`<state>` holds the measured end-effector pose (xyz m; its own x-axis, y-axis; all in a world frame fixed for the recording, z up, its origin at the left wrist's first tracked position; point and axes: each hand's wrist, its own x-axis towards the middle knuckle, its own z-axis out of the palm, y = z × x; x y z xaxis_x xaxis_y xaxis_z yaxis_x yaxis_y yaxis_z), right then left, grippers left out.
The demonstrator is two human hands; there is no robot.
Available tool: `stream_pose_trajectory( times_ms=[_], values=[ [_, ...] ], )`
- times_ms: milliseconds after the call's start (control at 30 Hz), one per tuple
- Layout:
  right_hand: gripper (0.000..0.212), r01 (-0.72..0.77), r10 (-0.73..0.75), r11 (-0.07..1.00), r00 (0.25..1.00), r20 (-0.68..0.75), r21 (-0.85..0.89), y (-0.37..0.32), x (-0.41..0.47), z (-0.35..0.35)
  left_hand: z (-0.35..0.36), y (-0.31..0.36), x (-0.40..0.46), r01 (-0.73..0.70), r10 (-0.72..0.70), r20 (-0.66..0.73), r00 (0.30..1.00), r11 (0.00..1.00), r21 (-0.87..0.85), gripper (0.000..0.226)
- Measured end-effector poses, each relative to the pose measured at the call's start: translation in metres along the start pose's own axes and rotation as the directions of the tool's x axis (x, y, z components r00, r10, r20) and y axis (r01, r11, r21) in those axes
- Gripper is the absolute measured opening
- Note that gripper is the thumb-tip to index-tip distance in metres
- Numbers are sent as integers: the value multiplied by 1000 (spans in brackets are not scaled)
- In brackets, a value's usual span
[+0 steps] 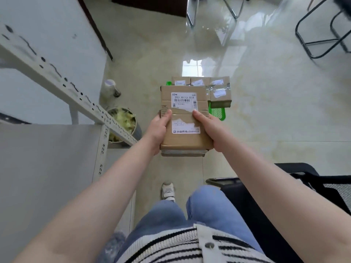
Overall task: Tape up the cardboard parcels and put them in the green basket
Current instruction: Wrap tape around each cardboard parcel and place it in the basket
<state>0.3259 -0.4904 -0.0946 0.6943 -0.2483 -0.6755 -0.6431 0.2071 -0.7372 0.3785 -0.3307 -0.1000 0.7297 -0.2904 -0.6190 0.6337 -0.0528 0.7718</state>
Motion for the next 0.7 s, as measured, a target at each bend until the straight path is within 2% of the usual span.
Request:
stream_pose_trajectory(
  times_ms=[233, 333, 400, 500, 567, 700],
  values=[
    [41, -30, 30, 1000, 999, -22, 4, -62, 105, -22, 27, 48, 110, 36, -36, 1, 999, 999, -7, 42],
    [46, -27, 27, 999, 1000, -2, -32, -82, 160, -33, 39, 64, 163, 23, -20, -75, 997, 999, 39, 61],
    [58, -38, 37, 998, 999, -8, -53, -93, 201, -42, 49, 74, 199, 21, -13, -98, 995, 996, 85, 68],
    [78, -88, 84, 991, 995, -44, -102, -109, 256, -54, 62, 83, 249, 33, -21, -104, 994, 992, 118, 55],
    [80, -89, 81, 989, 994, -69, -116, -114, 291, -61, 71, 87, 283, 28, -12, -96, 995, 986, 164, 46],
    [80, -81, 67, 989, 992, -111, -126, -106, 361, -71, 82, 81, 357, 24, 6, -112, 994, 964, 267, 44]
  ],
)
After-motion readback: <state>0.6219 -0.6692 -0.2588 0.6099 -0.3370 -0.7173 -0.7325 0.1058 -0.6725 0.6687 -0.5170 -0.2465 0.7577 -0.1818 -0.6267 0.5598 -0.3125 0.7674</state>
